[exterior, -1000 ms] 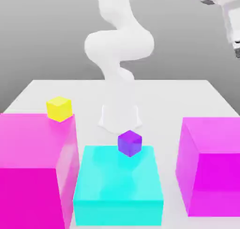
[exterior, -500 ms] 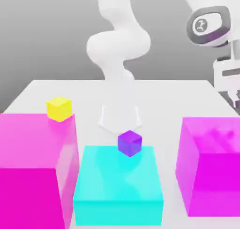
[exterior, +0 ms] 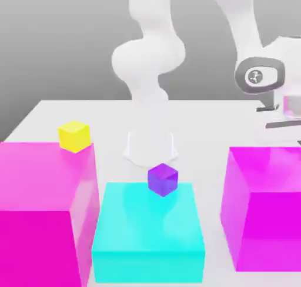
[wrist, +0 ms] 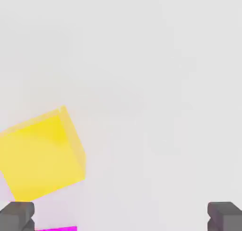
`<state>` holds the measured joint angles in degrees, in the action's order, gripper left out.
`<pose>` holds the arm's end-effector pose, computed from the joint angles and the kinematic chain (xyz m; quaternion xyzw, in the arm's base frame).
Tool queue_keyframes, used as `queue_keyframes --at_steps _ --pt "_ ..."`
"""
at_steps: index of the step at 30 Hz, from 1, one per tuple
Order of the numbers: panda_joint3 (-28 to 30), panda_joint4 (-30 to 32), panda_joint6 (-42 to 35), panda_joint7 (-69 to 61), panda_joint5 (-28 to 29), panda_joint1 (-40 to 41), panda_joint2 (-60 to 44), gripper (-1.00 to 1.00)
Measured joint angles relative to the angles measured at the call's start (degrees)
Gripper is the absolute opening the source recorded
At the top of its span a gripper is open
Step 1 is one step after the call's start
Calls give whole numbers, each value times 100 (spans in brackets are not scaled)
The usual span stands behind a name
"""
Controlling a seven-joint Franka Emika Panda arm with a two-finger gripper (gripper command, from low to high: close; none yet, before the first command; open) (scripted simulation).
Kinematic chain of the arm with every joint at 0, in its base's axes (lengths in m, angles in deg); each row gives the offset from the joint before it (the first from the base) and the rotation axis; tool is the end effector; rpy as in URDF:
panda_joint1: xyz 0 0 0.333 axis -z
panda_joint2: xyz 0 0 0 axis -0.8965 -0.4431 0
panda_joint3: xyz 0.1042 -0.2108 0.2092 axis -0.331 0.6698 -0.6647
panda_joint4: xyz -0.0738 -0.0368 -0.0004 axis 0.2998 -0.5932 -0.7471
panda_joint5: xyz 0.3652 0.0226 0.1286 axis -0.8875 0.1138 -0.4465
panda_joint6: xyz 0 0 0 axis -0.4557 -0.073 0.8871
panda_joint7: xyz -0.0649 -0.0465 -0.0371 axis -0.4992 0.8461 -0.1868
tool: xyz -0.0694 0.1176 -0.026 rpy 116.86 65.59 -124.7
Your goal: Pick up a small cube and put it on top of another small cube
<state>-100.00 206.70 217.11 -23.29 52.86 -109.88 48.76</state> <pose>0.2134 0.3414 0.2007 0.3917 0.9172 0.0623 0.0384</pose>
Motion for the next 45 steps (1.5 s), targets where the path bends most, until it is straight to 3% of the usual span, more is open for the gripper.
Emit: queue_keyframes --at_steps 7,12,19,20,27,34,45 --pt "120 -29 -353 -1533 -861 365 -221 0" --pt "-68 124 -372 -2733 -1059 211 -226 0" --pt "472 -28 570 -2521 -279 -202 -1354 0" --pt "583 -60 728 -2467 -218 -299 -1548 -100" --pt "620 -67 753 -2470 -216 -334 -1588 -100" --pt "276 131 -252 -3028 -992 -115 -358 -100" --pt "261 -852 -734 -859 -1000 -429 15 -100"
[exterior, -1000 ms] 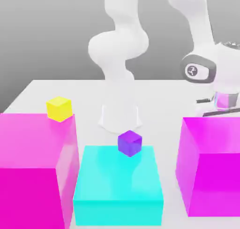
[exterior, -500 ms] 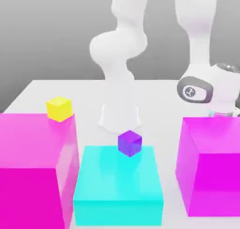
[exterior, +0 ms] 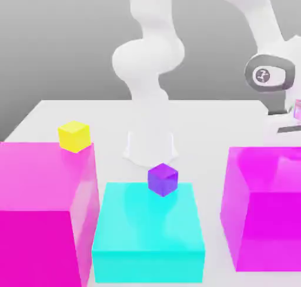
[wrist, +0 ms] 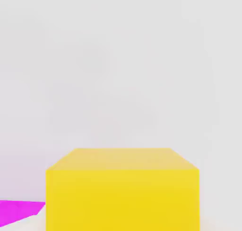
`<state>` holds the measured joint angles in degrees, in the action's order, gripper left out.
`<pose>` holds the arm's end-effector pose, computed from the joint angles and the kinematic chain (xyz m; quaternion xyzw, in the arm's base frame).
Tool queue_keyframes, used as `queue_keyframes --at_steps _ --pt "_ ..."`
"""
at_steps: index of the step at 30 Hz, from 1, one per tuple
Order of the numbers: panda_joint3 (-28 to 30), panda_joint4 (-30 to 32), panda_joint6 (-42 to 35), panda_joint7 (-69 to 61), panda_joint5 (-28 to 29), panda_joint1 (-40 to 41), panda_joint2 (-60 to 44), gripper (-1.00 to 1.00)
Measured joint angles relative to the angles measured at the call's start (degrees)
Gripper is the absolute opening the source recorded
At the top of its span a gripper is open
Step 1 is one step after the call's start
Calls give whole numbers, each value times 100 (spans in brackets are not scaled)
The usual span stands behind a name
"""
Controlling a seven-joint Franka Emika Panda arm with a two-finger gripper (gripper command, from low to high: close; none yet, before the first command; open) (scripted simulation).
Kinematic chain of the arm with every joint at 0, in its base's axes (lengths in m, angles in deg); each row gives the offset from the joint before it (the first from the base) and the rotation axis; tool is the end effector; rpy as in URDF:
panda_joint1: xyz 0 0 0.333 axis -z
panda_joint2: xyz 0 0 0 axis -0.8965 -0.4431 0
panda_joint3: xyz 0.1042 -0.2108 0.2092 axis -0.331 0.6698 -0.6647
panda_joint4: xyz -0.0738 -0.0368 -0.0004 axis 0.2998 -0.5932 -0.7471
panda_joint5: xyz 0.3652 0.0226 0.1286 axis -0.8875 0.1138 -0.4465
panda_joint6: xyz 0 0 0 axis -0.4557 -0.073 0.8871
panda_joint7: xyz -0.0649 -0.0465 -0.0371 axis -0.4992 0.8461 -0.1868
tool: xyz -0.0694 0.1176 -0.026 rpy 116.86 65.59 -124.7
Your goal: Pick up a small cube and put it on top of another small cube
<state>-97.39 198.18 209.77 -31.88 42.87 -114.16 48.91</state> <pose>0.2372 0.3841 0.2403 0.3865 0.9190 0.0752 0.0192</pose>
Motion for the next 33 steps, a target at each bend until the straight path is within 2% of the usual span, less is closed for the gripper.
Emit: queue_keyframes --at_steps 7,23,25,29,30,33 --pt "283 -374 -645 1280 345 587 703 -100" --pt "2497 1661 -2991 -585 1326 2914 3897 -100" --pt "2606 1854 -2795 -686 1356 2902 3824 -100" --pt "2786 2138 -1899 -703 1474 2886 3186 -100" --pt "2825 2200 -1673 -700 1503 2884 3020 100" --pt "2825 2200 -1673 -700 1503 2884 3020 100"
